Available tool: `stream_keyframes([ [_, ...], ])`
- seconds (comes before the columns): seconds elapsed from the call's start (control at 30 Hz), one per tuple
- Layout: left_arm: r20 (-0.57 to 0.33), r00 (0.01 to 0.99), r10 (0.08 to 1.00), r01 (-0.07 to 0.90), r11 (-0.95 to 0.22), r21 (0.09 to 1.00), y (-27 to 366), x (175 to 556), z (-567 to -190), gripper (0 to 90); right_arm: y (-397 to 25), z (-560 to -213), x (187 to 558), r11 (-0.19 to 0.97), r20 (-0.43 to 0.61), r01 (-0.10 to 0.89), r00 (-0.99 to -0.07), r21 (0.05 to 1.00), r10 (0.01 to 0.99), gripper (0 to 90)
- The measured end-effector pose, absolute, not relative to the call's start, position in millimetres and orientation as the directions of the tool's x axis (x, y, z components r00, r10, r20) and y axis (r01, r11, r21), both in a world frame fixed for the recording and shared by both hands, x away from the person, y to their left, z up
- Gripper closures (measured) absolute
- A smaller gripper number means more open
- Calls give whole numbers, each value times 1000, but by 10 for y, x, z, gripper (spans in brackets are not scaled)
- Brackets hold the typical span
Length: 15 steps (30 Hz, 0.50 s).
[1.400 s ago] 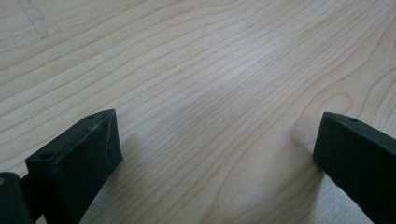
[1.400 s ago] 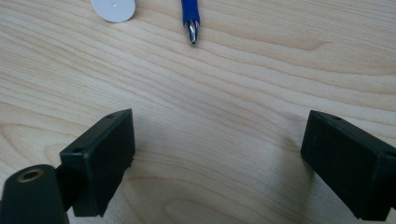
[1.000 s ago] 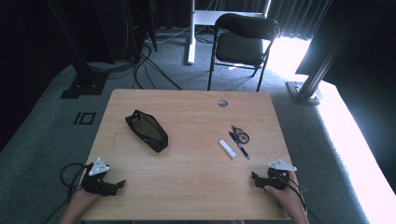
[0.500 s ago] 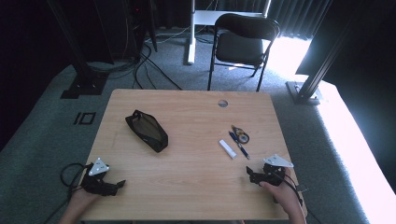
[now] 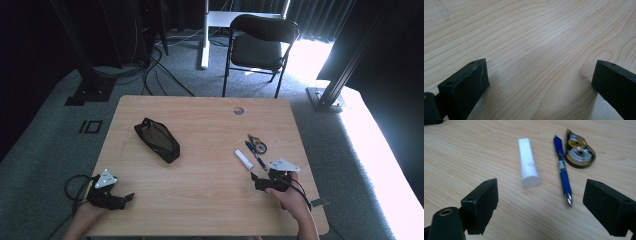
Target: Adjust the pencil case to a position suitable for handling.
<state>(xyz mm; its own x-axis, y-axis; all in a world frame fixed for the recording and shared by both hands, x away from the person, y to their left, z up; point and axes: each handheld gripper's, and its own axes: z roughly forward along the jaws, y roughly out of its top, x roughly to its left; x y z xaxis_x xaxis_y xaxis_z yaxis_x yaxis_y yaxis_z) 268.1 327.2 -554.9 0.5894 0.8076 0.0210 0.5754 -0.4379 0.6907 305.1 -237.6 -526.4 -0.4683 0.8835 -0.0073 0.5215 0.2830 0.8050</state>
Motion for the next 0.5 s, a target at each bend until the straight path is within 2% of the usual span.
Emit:
stream_keyframes([
  [0.5,21,590,807,575,-439,690,3273,2680,-5549,11,-1972,-5189,3188,320,-8,487,-540,812,842,128],
])
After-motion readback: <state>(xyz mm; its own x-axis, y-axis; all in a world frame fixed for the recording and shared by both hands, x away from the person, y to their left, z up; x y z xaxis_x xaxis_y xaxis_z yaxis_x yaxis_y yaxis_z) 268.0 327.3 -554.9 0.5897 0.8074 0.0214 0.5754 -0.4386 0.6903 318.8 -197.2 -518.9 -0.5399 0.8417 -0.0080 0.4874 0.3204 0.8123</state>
